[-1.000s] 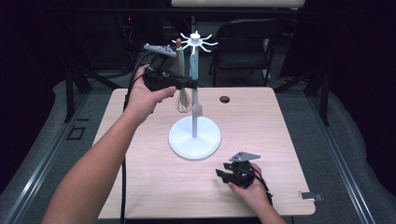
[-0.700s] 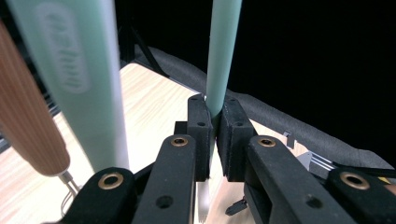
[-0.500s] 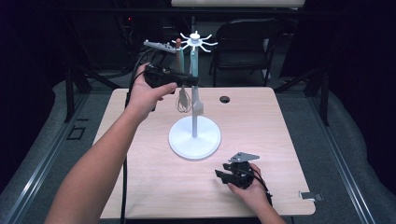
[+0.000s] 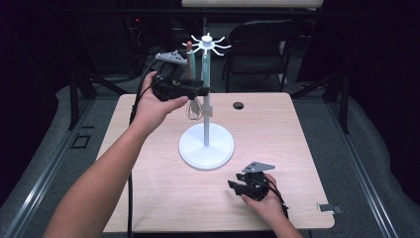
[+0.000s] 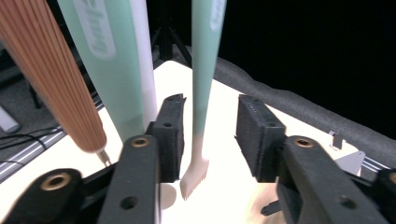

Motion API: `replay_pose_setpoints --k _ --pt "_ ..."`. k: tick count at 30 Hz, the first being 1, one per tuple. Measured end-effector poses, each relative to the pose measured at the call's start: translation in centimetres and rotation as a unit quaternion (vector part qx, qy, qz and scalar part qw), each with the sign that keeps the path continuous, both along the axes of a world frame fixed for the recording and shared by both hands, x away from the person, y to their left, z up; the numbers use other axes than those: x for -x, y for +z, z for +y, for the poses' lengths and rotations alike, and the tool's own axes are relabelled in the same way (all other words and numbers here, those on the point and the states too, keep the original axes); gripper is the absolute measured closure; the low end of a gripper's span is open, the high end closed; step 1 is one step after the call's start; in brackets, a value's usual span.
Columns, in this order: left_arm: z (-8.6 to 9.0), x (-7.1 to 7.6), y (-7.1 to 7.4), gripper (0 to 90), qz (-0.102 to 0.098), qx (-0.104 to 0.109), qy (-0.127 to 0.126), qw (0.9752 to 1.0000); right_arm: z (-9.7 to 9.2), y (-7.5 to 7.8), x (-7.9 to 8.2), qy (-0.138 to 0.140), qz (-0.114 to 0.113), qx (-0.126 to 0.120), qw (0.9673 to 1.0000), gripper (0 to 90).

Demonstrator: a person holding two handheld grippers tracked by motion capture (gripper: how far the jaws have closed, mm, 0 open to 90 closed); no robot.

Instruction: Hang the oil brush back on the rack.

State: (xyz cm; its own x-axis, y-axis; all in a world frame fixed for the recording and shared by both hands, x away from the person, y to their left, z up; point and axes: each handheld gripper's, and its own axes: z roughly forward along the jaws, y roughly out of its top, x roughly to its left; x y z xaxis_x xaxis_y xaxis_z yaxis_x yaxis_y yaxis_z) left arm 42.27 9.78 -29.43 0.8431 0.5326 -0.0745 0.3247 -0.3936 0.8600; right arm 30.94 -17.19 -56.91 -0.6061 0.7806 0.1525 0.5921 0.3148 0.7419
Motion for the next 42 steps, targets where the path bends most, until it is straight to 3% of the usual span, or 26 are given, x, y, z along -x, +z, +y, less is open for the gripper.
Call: replay_pose_setpoints --k 7,13,19,33,38,42 --pt "1.4 1.1 -1.7 59.8 -0.004 -0.008 0.006 0.9999 -0.2 0.1 -0.1 -0.002 0.000 0.000 1.0000 54.4" --pt "2.8 1.7 -3.4 56.4 0.005 -0.014 0.018 0.9997 -0.3 0.1 -0.1 -0.008 -0.002 -0.004 1.0000 54.2" --pt "4.1 2.4 -5.0 52.2 0.010 -0.006 0.038 0.9992 -0.7 0.2 -0.2 -0.015 -0.005 -0.005 0.9999 53.1" --pt "7.4 5.8 -11.4 46.6 0.025 -0.009 0.069 0.9973 -1.1 0.4 -0.3 -0.029 -0.018 -0.013 0.9993 47.3" --pt "8.6 7.1 -13.7 46.0 0.022 -0.008 0.086 0.9960 -1.3 0.5 -0.4 -0.030 -0.019 -0.003 0.9994 46.9" --pt "9.6 7.8 -15.2 45.9 0.035 0.001 0.094 0.9950 -1.3 0.4 -0.4 -0.033 -0.019 -0.009 0.9992 46.9"
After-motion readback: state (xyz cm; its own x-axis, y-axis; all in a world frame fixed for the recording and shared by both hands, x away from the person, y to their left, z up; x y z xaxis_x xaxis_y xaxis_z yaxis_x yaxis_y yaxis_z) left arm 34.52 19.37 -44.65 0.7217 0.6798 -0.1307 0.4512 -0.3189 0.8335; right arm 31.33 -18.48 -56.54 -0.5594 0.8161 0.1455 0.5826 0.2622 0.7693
